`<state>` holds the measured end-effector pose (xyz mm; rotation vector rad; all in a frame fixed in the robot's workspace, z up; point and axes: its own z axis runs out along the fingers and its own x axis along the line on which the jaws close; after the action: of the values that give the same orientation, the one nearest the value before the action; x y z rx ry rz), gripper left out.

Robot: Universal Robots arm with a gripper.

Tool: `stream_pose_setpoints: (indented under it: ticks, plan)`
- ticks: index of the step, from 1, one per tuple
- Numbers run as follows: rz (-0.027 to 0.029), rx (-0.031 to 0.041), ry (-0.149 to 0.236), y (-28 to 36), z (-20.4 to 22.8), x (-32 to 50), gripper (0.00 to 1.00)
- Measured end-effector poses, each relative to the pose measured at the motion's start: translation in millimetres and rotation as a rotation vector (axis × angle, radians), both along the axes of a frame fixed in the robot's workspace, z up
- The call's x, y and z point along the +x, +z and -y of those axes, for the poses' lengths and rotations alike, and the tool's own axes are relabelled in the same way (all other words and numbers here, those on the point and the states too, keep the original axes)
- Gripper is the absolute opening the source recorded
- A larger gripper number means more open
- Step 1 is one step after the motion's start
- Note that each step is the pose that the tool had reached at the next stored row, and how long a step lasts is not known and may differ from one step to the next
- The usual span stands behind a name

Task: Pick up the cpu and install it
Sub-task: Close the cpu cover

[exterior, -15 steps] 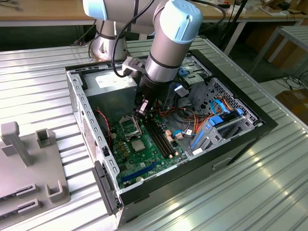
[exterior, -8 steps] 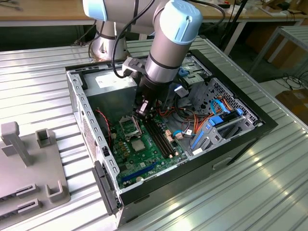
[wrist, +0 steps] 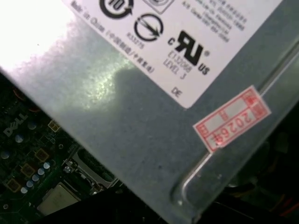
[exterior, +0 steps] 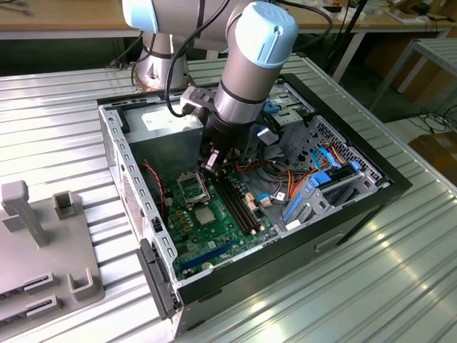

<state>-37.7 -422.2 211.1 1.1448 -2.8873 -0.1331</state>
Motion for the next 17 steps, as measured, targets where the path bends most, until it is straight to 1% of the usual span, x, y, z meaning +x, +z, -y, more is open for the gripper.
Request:
stream_pose_setpoints:
  ticks: [5,9,12,17]
  plan:
    - [0.0,0.0001,0.0,-0.2,-3.3,0.2,0.11]
    - [0.0,0.0012,0.0,-0.8,-3.7,0.2,0.11]
    - [0.0,0.0014,-0.004,-0.9,-2.5,0.2,0.11]
    - [0.0,0.0016,-0.004,-0.6,3.3,0.1,0.11]
